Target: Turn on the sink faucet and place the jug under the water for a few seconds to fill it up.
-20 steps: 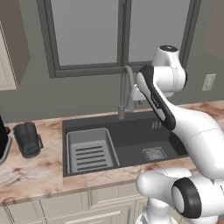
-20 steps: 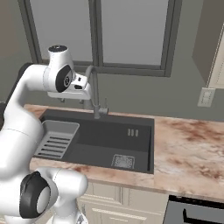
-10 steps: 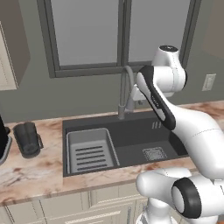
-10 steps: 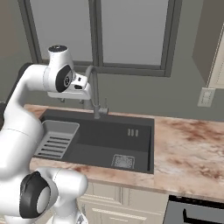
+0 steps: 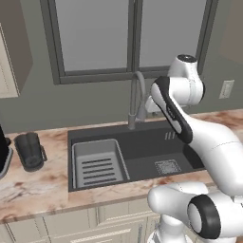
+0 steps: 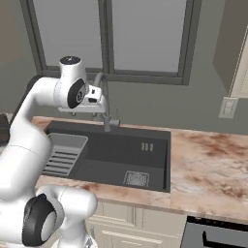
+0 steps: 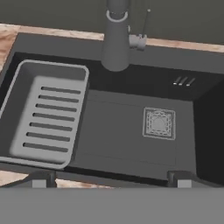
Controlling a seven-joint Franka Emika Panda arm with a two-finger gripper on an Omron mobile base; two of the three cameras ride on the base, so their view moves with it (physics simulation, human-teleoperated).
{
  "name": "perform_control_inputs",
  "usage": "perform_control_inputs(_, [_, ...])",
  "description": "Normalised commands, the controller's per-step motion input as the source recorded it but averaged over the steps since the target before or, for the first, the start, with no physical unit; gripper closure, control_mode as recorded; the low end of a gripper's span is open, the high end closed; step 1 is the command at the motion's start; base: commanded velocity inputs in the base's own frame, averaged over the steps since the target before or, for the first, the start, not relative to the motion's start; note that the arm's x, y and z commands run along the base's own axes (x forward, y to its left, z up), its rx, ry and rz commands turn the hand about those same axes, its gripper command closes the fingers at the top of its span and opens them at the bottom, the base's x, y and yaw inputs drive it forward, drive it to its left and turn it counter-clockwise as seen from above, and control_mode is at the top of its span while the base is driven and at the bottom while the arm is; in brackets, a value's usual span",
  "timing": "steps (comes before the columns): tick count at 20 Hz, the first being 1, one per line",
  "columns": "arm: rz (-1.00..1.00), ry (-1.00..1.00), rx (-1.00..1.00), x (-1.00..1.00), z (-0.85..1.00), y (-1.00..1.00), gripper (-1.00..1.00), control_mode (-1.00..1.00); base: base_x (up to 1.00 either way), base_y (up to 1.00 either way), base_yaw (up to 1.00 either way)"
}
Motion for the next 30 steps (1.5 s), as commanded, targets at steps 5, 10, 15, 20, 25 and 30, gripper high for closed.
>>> perform_control_inputs(5, [0.47,-0.48,0.0,0.2,-0.61,-0.98,-1.0,-1.0,0.0,0.0,0.0])
perform_control_inputs(10, [0.52,-0.43,0.02,0.2,-0.4,-0.85,-1.0,-1.0,0.0,0.0,0.0])
perform_control_inputs(15, [0.35,-0.1,0.01,0.3,-0.13,-0.27,-1.0,-1.0,0.0,0.0,0.0])
perform_control_inputs(20, [0.13,-0.06,0.06,0.65,-0.07,-0.03,-1.0,-1.0,0.0,0.0,0.0])
perform_control_inputs(25, [0.12,-0.05,0.07,0.94,-0.1,-0.01,-1.0,-1.0,0.0,0.0,0.0])
perform_control_inputs(30, [0.13,0.02,0.02,0.32,-0.09,0.0,-1.0,-1.0,0.0,0.0,0.0])
